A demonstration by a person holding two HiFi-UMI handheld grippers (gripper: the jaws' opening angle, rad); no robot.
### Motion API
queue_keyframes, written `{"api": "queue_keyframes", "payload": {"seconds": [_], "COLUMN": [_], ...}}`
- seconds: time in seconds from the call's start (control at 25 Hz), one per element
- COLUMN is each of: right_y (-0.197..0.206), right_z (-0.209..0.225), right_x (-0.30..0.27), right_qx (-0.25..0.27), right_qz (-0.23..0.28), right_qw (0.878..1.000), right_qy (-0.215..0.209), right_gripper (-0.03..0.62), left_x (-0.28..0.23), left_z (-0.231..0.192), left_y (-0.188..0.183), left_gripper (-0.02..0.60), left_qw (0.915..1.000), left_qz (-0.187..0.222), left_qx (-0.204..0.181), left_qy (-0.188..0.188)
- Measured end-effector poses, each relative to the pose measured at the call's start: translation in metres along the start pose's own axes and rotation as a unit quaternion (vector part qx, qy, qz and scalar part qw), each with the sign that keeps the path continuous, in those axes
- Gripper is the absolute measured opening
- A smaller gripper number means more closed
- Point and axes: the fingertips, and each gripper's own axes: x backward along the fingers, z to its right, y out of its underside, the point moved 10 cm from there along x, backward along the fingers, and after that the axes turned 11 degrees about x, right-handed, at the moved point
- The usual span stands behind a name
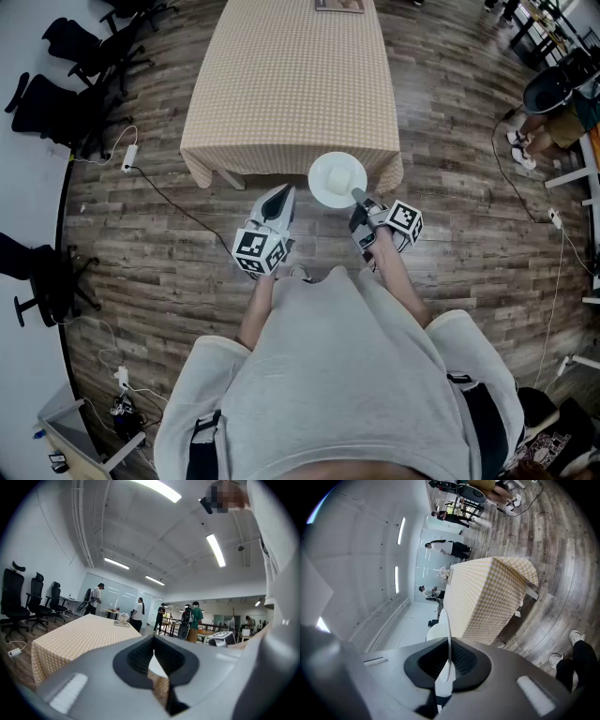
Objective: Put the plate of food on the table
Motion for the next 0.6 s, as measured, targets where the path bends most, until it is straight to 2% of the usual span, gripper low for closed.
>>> {"api": "queue_keyframes", "payload": {"seconds": [0.36,0.6], "right_y": [-0.0027,-0.0056], "right_z": [0.0002,-0.0049], "right_x": [0.0038,0.0034], "right_qx": [0.008,0.015], "right_qz": [-0.006,-0.006], "right_qw": [1.000,1.000], "right_qy": [-0.003,-0.024], "right_gripper": [0.009,0.011], "left_x": [-0.0007,-0.0001], "left_z": [0.0061,0.0091], "left_y": [0.0048,0.0025], "left_gripper": [0.008,0.008], "left_qw": [1.0000,1.0000], "left_qz": [0.000,0.001], "left_qx": [0.004,0.002], "left_qy": [-0.002,-0.003]}}
